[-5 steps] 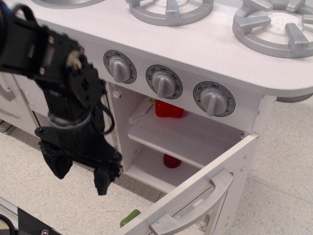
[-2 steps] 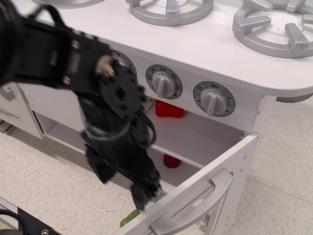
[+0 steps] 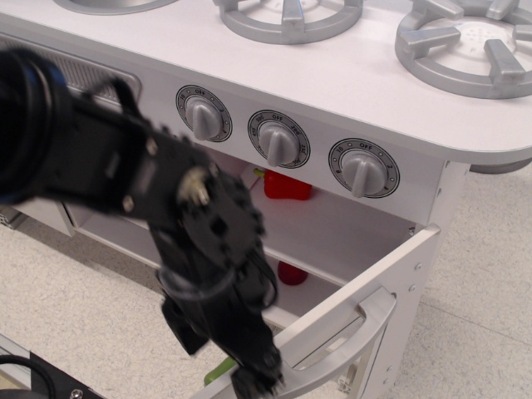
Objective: Close oven
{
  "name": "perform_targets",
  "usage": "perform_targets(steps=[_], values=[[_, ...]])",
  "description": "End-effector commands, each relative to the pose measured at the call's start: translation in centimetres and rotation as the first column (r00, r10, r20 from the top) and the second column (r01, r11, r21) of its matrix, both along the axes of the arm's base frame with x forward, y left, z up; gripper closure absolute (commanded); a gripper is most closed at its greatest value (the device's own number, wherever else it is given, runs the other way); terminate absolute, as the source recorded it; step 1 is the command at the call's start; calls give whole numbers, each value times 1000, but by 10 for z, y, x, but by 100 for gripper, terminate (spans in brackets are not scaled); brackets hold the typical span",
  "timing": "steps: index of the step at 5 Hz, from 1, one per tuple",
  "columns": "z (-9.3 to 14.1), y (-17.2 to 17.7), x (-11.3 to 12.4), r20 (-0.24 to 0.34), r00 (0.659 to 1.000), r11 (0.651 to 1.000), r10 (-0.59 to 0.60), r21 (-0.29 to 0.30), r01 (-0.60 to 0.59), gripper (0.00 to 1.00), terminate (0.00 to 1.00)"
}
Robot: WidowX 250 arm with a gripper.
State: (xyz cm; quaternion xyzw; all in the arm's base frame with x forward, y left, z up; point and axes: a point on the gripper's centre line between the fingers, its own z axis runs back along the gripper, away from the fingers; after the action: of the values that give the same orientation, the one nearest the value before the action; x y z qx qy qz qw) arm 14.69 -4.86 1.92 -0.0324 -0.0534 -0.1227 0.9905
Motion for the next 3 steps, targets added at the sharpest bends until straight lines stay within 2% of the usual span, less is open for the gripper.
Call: perform_targets(steps=[1, 2, 3], values=[[-15, 6, 3, 65, 996, 998, 56, 34, -58, 0, 0], [-15, 18, 9, 79, 994, 995, 82, 44, -85, 0, 0], [-10, 37, 22, 55, 992, 991, 116, 59, -119, 0, 0]])
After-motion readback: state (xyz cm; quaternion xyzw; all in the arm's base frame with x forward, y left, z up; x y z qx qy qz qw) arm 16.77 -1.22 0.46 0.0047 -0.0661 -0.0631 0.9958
